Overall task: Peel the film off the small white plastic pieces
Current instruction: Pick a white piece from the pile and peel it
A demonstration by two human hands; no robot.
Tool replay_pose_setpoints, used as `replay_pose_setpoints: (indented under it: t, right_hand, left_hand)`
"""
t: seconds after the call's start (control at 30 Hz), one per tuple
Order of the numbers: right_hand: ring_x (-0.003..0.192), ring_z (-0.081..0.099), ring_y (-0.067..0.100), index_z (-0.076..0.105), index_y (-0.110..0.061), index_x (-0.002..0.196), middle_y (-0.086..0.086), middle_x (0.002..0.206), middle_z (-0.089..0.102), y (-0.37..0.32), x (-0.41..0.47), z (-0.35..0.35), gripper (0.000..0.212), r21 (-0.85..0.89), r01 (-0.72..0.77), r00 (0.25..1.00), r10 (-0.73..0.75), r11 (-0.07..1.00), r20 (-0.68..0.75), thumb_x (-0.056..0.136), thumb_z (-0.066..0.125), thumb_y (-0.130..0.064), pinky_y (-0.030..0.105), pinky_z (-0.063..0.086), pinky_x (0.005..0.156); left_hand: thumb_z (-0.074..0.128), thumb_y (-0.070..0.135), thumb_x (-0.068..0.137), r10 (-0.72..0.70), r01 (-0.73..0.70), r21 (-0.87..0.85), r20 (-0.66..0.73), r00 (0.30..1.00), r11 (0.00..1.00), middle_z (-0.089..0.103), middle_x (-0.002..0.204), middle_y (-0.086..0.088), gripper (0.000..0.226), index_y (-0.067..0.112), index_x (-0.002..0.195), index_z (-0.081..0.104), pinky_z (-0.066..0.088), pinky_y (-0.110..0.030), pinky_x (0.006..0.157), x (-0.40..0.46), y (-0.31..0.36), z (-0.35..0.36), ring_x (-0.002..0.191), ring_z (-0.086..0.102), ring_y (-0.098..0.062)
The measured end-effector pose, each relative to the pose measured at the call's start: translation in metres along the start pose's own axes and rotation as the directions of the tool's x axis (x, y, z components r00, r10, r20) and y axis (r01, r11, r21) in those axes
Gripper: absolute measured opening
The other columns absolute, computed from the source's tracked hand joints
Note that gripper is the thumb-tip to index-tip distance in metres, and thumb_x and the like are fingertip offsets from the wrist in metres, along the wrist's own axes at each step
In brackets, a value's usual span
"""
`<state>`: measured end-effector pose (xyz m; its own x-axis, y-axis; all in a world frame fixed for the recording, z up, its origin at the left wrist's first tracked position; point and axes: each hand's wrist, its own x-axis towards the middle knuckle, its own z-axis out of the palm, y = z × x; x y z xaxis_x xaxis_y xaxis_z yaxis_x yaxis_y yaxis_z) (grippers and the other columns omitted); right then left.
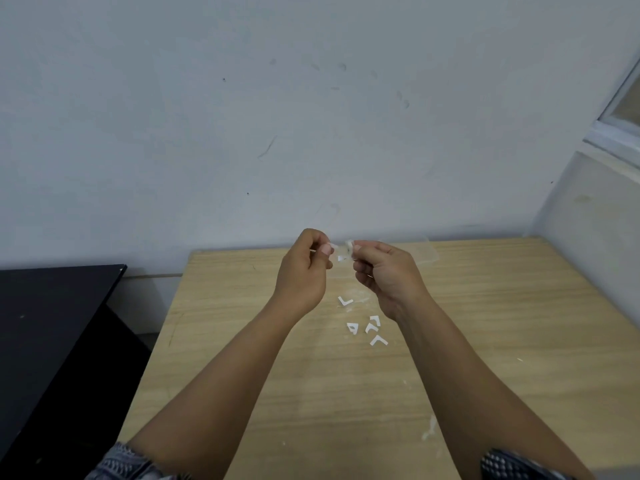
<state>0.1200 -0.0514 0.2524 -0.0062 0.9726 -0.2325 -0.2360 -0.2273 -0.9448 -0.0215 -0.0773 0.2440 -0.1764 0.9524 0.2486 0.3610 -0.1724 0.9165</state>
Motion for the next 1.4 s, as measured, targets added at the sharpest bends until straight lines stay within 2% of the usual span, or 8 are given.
replay_pose_setpoints:
  t: [0.17,0.3,0.43,0.57,0.97,1.13,1.27,1.4]
  right_hand:
    - [0.060,0.055,0.009,0.074,-0.010,0.085,-0.002,0.065,0.060,0.027,0.005,0.007,0.007,-0.154,0.023,0.997,-0.034,0.988,-0.074,0.085,0.067,-0.008,0.025,0.049,0.063]
    - [0.063,0.056,0.011,0.072,-0.013,0.094,-0.001,0.072,0.063,0.054,0.009,0.003,0.009,-0.156,-0.022,0.989,-0.001,0.988,-0.148,0.091,0.064,-0.009,0.026,0.051,0.064]
    - [0.062,0.055,0.010,0.071,-0.009,0.103,-0.001,0.073,0.062,0.092,0.014,-0.017,0.012,-0.170,-0.123,0.971,0.083,0.978,-0.226,0.095,0.062,-0.011,0.027,0.050,0.064]
    - [0.064,0.055,0.011,0.070,-0.013,0.094,0.000,0.076,0.062,0.124,0.011,-0.043,0.011,-0.182,-0.239,0.946,0.187,0.954,-0.263,0.096,0.060,-0.010,0.026,0.050,0.065]
    - [0.068,0.056,0.014,0.070,-0.011,0.091,0.004,0.078,0.064,0.144,0.047,-0.086,0.009,-0.226,-0.346,0.924,0.290,0.911,-0.249,0.093,0.062,-0.007,0.030,0.049,0.068]
    - [0.066,0.055,0.013,0.071,-0.010,0.091,0.002,0.072,0.062,0.144,0.059,-0.087,0.010,-0.253,-0.349,0.932,0.305,0.902,-0.196,0.092,0.062,-0.006,0.029,0.050,0.068]
    - [0.064,0.053,0.013,0.072,-0.010,0.091,0.002,0.071,0.061,0.140,0.064,-0.079,0.010,-0.263,-0.326,0.945,0.302,0.908,-0.128,0.091,0.063,-0.005,0.029,0.049,0.067]
    - [0.066,0.056,0.011,0.072,-0.010,0.094,0.002,0.074,0.064,0.135,0.066,-0.064,0.009,-0.275,-0.306,0.952,0.300,0.911,-0.064,0.090,0.064,-0.006,0.026,0.050,0.067]
  left_hand:
    - [0.043,0.017,0.101,-0.180,0.174,-0.164,-0.026,0.983,0.971,0.065,0.091,0.009,0.012,0.014,0.095,0.053,0.052,-0.036,0.080,-0.008,-0.021,-0.002,0.069,0.060,-0.007]
    - [0.056,0.019,0.095,-0.328,0.323,-0.108,-0.037,0.944,0.940,0.065,0.083,0.002,0.011,0.015,0.090,0.065,0.048,-0.028,0.068,-0.015,-0.054,0.000,0.072,0.062,-0.013]
    - [0.062,0.016,0.091,-0.528,0.526,-0.090,0.004,0.849,0.846,0.061,0.075,0.005,0.010,0.015,0.084,0.069,0.042,-0.023,0.061,-0.026,-0.098,0.012,0.071,0.056,-0.013]
    - [0.065,0.013,0.088,-0.665,0.667,-0.045,0.054,0.745,0.744,0.062,0.072,0.002,0.016,0.018,0.072,0.067,0.043,-0.024,0.061,-0.032,-0.137,0.037,0.066,0.054,-0.016]
    - [0.069,0.013,0.077,-0.792,0.784,0.145,0.000,0.610,0.604,0.070,0.070,0.002,0.018,0.019,0.060,0.071,0.049,-0.025,0.065,-0.021,-0.176,0.087,0.071,0.065,-0.017]
    - [0.071,0.020,0.071,-0.798,0.781,0.207,-0.004,0.602,0.589,0.072,0.068,0.007,0.008,0.021,0.066,0.077,0.054,-0.027,0.066,-0.020,-0.180,0.087,0.072,0.069,-0.014]
    - [0.061,0.018,0.079,-0.756,0.730,0.268,-0.010,0.654,0.628,0.063,0.049,0.005,0.028,0.018,0.051,0.067,0.043,-0.022,0.056,-0.019,-0.180,0.081,0.051,0.059,-0.012]
    - [0.064,0.016,0.077,-0.685,0.665,0.281,-0.036,0.728,0.692,0.070,0.064,0.008,0.014,0.023,0.066,0.070,0.054,-0.026,0.068,-0.018,-0.174,0.072,0.065,0.066,-0.011]
